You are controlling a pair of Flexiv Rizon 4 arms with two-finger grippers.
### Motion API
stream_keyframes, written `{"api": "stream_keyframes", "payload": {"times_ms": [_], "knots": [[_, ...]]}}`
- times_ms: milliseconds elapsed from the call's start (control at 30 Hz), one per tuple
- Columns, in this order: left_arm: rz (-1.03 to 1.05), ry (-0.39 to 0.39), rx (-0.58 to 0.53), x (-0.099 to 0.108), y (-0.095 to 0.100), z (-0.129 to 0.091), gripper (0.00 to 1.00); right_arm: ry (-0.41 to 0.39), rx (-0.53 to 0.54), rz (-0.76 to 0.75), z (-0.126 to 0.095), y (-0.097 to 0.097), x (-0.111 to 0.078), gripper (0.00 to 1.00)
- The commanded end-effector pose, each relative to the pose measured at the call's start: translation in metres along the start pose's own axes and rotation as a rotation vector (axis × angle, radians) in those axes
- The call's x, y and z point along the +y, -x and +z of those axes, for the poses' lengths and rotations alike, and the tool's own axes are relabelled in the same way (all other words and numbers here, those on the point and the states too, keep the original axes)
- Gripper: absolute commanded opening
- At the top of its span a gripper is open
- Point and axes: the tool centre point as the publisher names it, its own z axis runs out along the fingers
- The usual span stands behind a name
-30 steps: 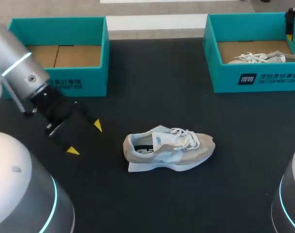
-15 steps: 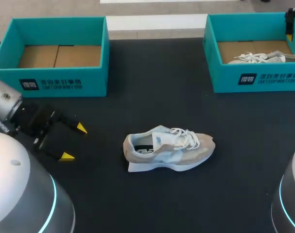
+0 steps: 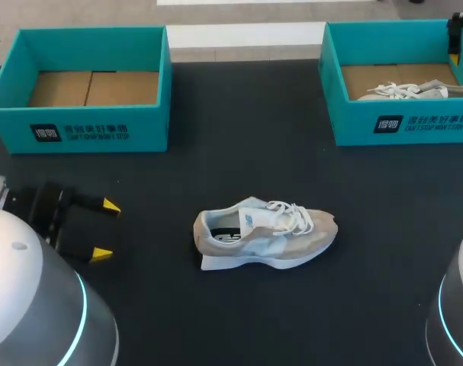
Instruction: Take the shoe out of the shoebox, open the shoe tongue, remove and reinsert the insole, then place the shoe into the shoebox
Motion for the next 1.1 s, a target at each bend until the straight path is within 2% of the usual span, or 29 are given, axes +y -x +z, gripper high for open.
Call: {"api": "stream_keyframes", "payload": {"times_ms": [33, 67, 633, 867, 1000, 1100], "knots": [[-0.01, -0.03, -0.087, 0.006, -0.004, 0.002, 1.0, 0.0, 0.001, 0.0, 0.0, 0.0, 0.001, 1.0], [0.007, -0.05, -0.066, 0.007, -0.004, 0.003, 1.0, 0.0, 0.001, 0.0, 0.0, 0.0, 0.001, 1.0], [0.007, -0.05, -0.066, 0.007, -0.004, 0.003, 1.0, 0.0, 0.001, 0.0, 0.0, 0.0, 0.001, 1.0], [-0.034, -0.058, -0.145, 0.003, -0.004, 0.029, 1.0, 0.0, 0.001, 0.0, 0.0, 0.0, 0.001, 1.0], [-0.044, -0.059, -0.118, -0.005, -0.001, 0.05, 1.0, 0.0, 0.001, 0.0, 0.0, 0.0, 0.001, 1.0], [-0.063, -0.056, -0.142, -0.013, 0.002, 0.064, 1.0, 0.0, 0.001, 0.0, 0.0, 0.0, 0.001, 1.0]]}}
